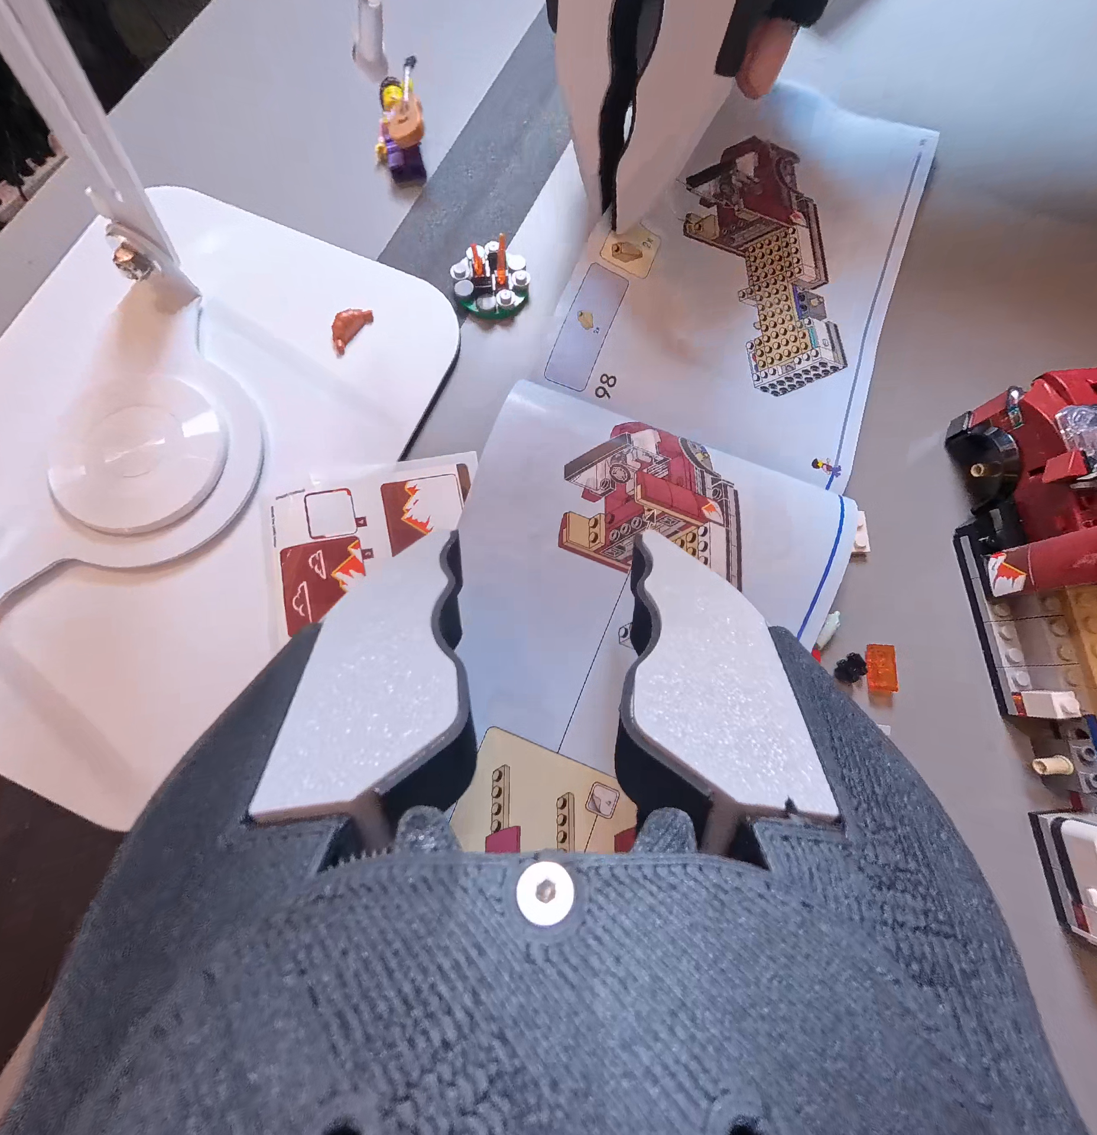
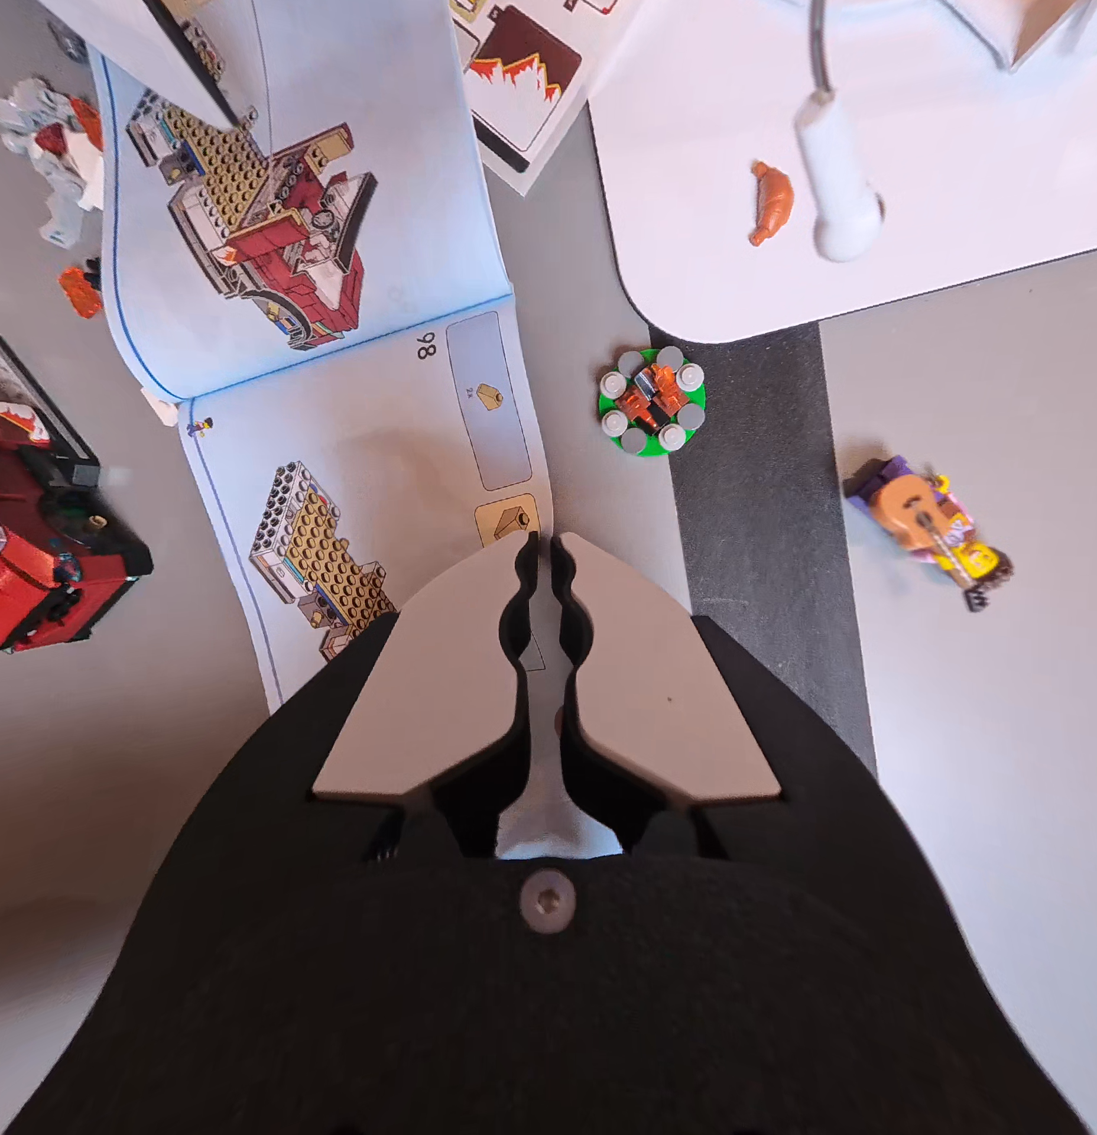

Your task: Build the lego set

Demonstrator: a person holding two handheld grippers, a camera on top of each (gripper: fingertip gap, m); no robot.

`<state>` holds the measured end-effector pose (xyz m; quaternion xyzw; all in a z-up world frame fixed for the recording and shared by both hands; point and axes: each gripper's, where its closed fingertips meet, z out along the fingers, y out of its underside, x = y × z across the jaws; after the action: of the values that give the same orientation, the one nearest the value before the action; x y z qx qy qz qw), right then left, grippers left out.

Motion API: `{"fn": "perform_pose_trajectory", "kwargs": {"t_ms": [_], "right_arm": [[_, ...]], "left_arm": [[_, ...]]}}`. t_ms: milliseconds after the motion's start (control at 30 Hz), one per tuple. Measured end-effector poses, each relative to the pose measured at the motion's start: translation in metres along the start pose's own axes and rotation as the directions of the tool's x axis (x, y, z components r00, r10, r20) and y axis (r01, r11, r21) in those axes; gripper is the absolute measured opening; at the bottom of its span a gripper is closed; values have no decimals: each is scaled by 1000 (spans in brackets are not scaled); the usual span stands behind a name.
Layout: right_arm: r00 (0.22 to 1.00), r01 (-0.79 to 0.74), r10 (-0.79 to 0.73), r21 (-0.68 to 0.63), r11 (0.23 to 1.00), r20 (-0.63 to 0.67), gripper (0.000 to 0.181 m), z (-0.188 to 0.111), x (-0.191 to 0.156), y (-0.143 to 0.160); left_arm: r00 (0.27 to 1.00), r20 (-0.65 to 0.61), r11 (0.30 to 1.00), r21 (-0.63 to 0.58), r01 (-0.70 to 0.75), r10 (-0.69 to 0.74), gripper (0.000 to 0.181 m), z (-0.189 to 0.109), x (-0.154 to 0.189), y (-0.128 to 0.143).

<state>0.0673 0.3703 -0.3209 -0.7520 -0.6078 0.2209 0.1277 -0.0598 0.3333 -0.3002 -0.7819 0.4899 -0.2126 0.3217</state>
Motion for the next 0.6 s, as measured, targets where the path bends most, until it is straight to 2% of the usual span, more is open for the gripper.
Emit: {"fn": "perform_pose_trajectory", "kwargs": {"t_ms": [200, 400, 500, 600], "right_arm": [[977, 141, -130, 51, 989, -166, 3, -22, -11, -11], [896, 309, -273, 48, 950, -351, 2, -54, -40, -30], [861, 353, -306, 44, 935, -406, 2, -65, -53, -34], [842, 368, -318, 33, 929, -437, 2, -71, -62, -32]], "left_arm": [[994, -72, 996, -42, -79, 76, 64, 8, 5, -17], [956, -281, 982, -141, -129, 86, 73, 15, 15, -27], [910, -405, 975, -149, -164, 91, 56, 9, 31, -28], [894, -420, 961, -143, -237, 158, 35, 2, 39, -29]]}}
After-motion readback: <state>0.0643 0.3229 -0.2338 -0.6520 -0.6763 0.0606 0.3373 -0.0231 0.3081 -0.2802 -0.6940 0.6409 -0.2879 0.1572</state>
